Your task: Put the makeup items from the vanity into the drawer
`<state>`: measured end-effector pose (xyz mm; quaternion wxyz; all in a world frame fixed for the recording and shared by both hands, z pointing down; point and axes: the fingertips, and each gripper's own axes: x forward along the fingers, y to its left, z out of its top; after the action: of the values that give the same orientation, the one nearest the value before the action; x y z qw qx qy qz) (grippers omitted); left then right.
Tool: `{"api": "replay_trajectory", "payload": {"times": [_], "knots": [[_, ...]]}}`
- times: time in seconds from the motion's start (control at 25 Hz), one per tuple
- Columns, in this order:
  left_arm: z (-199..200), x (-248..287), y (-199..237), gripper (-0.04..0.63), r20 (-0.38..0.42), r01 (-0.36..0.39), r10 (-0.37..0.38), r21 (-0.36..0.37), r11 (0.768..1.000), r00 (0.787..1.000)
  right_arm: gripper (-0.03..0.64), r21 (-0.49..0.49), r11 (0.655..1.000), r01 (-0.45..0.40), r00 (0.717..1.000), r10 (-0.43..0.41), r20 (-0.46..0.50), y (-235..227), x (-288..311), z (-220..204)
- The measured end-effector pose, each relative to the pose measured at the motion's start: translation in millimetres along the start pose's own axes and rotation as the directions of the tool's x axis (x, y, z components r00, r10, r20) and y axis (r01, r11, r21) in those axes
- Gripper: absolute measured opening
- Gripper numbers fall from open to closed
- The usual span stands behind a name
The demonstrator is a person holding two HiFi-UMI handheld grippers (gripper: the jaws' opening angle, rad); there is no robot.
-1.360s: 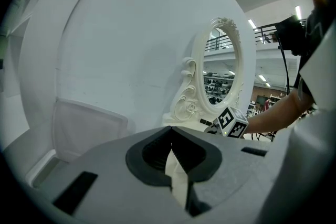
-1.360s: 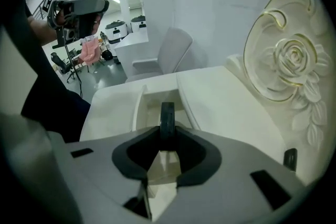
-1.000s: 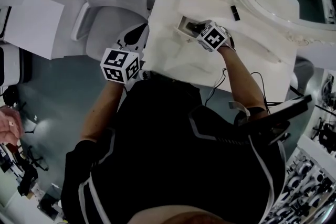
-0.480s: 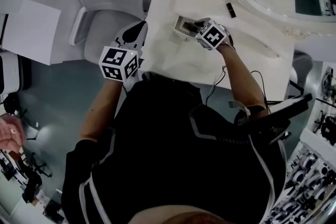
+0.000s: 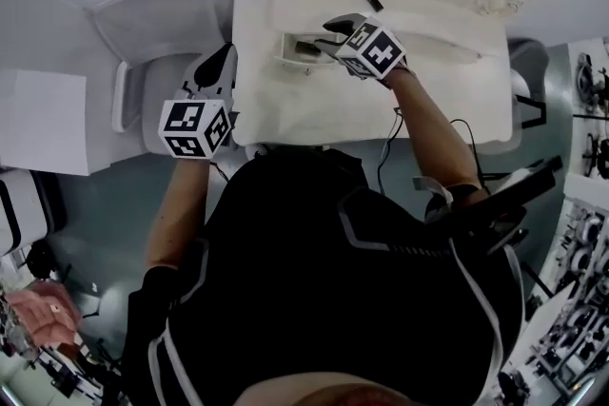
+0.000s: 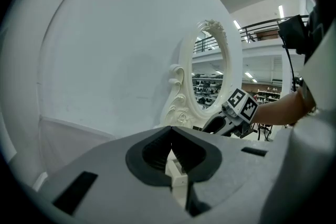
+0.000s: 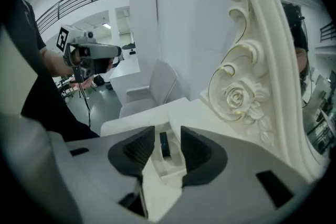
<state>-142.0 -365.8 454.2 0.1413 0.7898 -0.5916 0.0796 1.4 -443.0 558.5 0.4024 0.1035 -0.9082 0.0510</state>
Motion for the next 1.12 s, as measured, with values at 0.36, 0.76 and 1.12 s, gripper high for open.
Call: {"api": "replay_trajectory", "payload": {"times": [0.36,0.76,1.12], "knots": [[47.7,26.7,-13.5,0.003,0.071,0.057,-0.064,0.102,0.993,0.995,0.129,0.049,0.991,0.125,0.978,-0.131,0.164,-14.4,-69.7,40.4],[110.8,10.3,-18.1,0.003,0.166,0.081,-0.097,0.100,0.992,0.981,0.041,0.200,0.896,0.396,0.827,-0.443,0.347,-23.0,-178.6,73.5],[124.5,9.9,-29.6,0.003,0.174,0.139,-0.149,0.073,0.988,0.973,0.006,0.408,0.783,0.470,0.654,-0.619,0.435,-22.2,-245.7,79.2]]}}
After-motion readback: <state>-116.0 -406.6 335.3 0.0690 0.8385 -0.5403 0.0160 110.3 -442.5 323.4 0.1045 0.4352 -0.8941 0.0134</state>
